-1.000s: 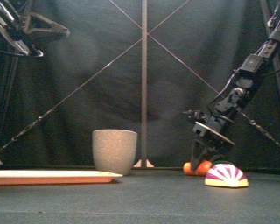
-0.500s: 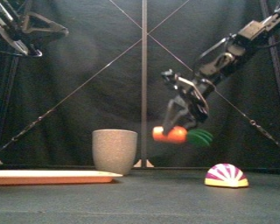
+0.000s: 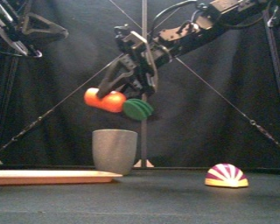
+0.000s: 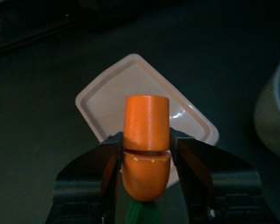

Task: Pick the carrot then place it on the pink plate
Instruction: Place carrot on the pink plate

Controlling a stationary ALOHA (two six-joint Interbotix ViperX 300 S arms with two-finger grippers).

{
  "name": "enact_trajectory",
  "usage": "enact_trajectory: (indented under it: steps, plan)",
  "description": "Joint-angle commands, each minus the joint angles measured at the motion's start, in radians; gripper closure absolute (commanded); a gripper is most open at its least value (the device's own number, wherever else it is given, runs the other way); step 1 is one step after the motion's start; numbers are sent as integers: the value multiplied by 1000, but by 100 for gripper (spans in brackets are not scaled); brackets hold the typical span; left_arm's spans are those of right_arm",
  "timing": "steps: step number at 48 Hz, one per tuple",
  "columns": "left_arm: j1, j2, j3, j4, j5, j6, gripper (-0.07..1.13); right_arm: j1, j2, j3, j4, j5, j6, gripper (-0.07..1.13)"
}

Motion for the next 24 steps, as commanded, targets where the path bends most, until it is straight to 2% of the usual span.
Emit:
enact_trajectory:
  steps: [1, 8, 12, 17, 24]
  plan:
    - [3, 0, -15, 2, -3, 2, 108, 25, 57, -127, -63, 18, 0, 80]
    - [5, 0, -15, 2, -3, 2, 108, 41, 166, -256, -112, 75, 9, 79]
    - [3, 0, -17, 3, -3, 2, 108, 41, 215, -311, -118, 81, 5, 74]
    - [5, 0, -17, 3, -3, 2, 108, 41, 275, -371, -121, 83, 2, 62]
    - [5, 0, -17, 3, -3, 2, 108, 41, 333, -420, -133, 101, 8, 40]
